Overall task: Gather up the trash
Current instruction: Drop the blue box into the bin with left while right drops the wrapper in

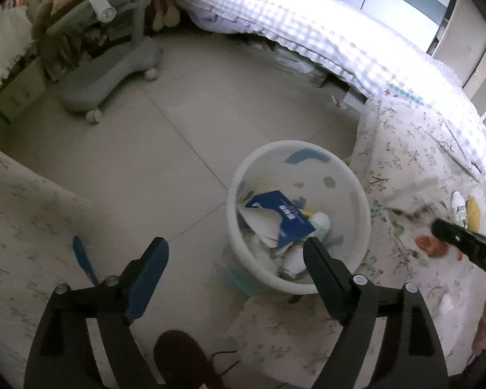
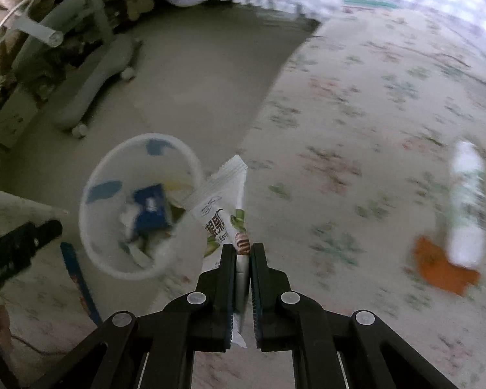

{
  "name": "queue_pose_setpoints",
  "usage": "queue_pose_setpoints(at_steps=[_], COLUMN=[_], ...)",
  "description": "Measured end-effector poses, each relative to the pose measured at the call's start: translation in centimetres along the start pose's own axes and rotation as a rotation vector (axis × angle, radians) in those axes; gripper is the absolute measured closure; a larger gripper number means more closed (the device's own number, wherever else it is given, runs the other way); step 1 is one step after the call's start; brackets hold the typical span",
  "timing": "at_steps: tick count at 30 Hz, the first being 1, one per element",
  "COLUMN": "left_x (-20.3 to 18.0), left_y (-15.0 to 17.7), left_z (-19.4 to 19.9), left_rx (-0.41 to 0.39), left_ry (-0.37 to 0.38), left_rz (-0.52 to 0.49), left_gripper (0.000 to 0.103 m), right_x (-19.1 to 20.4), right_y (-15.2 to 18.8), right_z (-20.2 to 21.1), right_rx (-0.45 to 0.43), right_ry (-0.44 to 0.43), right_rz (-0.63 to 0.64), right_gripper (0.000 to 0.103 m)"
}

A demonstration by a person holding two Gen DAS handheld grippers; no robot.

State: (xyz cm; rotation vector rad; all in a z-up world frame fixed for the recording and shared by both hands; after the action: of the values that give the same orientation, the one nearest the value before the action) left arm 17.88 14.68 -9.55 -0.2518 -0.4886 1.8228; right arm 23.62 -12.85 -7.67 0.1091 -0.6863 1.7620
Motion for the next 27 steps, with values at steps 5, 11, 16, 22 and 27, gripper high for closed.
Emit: queue_pose_setpoints(at_steps=[5,11,16,22,27], left_x=[1.3,2.2,2.3,1.9,0.7], left_y=[0.2,0.1,0.2,0.2,0.3], left_z=[0.0,0.2,0.3,0.7,1.4], left_rx=[-0.007,-0.018,-0.021,-0.023,-0.029], left_ry=[-0.013,-0.012,-0.016,-0.012,0.002], left_rz=[-0.001,0.01,0.007,0.001,-0.011], left_gripper=[0.015,0.014,0.014,0.014,0.014], right_x=[2.5,4.3,5.1,5.1,4.4], right_y=[-1.2,-2.2,-2.7,-2.8,-2.6], right_z=[-3.5,-6.5,-7.8,-7.3,-5.3], right_rx=[-0.003,-0.003,-0.015,-0.034,-0.047], right_ry=[-0.021,-0.043,-0.082,-0.083,-0.041], right_rz=[0.022,0.029,0.025,0.01,0.02], right_gripper=[0.095,0.094,0.077,0.047,0.044])
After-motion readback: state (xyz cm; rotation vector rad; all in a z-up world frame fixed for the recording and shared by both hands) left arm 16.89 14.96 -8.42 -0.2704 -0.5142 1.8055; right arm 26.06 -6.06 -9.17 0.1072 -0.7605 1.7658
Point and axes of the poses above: each gripper's, at about its wrist camera, not at the fingertips, and z roughly against the way its jaws point, x to its left, y to its underside, the point moved 4 cm from there along -z, roughly the way its jaws point, and after that the axes turned 10 degrees about -y, right-handed, at the moved point
